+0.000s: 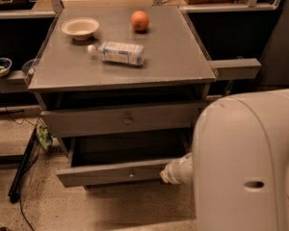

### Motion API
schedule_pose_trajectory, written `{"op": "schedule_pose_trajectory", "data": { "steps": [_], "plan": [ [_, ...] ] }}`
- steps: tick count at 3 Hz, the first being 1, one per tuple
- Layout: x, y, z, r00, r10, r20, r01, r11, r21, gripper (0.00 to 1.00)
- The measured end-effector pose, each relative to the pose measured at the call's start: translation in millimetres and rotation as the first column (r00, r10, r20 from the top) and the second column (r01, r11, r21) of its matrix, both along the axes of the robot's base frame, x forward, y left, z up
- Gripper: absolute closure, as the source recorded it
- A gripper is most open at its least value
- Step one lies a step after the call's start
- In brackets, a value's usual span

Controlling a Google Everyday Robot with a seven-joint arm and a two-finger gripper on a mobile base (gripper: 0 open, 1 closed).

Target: Close middle drawer

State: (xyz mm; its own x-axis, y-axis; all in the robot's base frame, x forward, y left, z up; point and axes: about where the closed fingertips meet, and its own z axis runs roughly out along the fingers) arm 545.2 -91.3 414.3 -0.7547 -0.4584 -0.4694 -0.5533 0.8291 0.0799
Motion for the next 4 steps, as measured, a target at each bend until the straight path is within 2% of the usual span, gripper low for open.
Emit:
{"op": "schedule_pose_trajectory", "data": {
  "steps": [1,4],
  "plan": [
    [21.4,7.4,-2.3,0.9995,-0.02,0.023,0.02,1.0,0.009,1.0],
    [23.5,8.5,0.1,0.999,-0.017,0.042,0.017,1.0,0.01,1.0]
  ]
}}
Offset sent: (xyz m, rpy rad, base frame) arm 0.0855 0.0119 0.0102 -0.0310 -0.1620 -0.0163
